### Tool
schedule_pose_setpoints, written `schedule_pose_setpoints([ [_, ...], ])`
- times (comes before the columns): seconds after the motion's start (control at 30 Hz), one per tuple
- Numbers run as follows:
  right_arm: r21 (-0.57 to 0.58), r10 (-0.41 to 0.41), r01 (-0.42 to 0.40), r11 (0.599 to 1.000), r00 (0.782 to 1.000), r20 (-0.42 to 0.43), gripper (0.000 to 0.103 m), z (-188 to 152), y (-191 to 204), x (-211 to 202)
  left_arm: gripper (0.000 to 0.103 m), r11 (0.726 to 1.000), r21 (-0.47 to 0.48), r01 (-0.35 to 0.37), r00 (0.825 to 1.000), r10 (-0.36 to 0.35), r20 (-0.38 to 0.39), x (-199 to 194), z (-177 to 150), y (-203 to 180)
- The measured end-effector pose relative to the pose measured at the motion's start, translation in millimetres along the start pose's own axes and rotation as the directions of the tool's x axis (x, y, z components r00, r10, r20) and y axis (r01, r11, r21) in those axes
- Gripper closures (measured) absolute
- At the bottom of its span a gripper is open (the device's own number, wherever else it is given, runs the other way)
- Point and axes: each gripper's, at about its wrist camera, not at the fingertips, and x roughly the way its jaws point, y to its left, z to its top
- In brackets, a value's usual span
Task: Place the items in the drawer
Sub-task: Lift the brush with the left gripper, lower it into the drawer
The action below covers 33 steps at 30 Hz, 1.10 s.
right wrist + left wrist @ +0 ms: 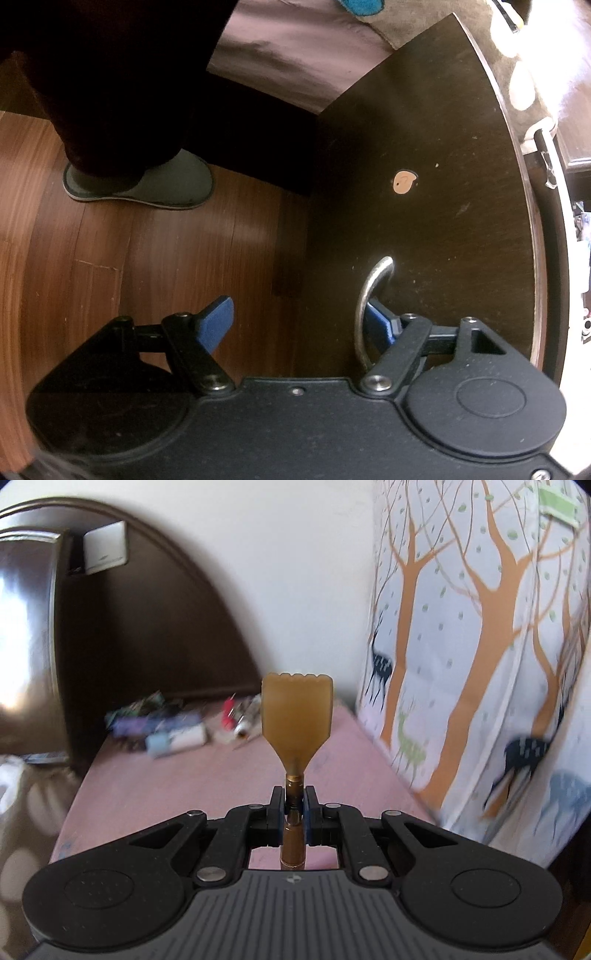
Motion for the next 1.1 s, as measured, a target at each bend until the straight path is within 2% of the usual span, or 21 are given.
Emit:
schedule_pose_setpoints([
  [0.23, 0.003, -0.002, 0.002, 1.0, 1.0, -0.006, 0.027, -0.2, 1.0, -1.3, 0.095, 0.998, 0.002, -0.056, 0.993, 0.056, -0.103, -11.5, -46.5, 23.2],
  [0.4, 0.003, -0.002, 0.002, 1.0, 1.0, -0.008, 0.026, -0.5, 1.6, -1.6, 0.095, 0.996, 0.023, -0.086, 0.973, 0.089, -0.211, -4.7, -84.6, 47.9],
  [0.67, -0.005, -0.005, 0.004, 1.0, 1.0, -0.009, 0.025, -0.6, 1.7, -0.5, 0.095, 0.994, -0.019, -0.106, 0.907, 0.089, -0.411, 30.1, -133.7, 90.3],
  [0.8, -0.01, -0.006, 0.006, 1.0, 1.0, -0.008, 0.024, -0.7, 2.6, -0.1, 0.095, 0.993, -0.031, -0.115, 0.864, 0.084, -0.497, 61.0, -140.7, 103.7],
  [0.93, -0.015, -0.008, 0.007, 1.0, 1.0, -0.009, 0.024, -0.3, 3.5, 0.7, 0.095, 0.992, -0.037, -0.123, 0.83, 0.082, -0.552, 94.2, -136.9, 112.3],
  [1.1, -0.019, -0.01, 0.01, 1.0, 1.0, -0.007, 0.023, -0.8, 4.4, 1.0, 0.095, 0.991, 0.029, -0.133, 0.793, 0.124, -0.597, 134.6, -136.2, 108.6],
])
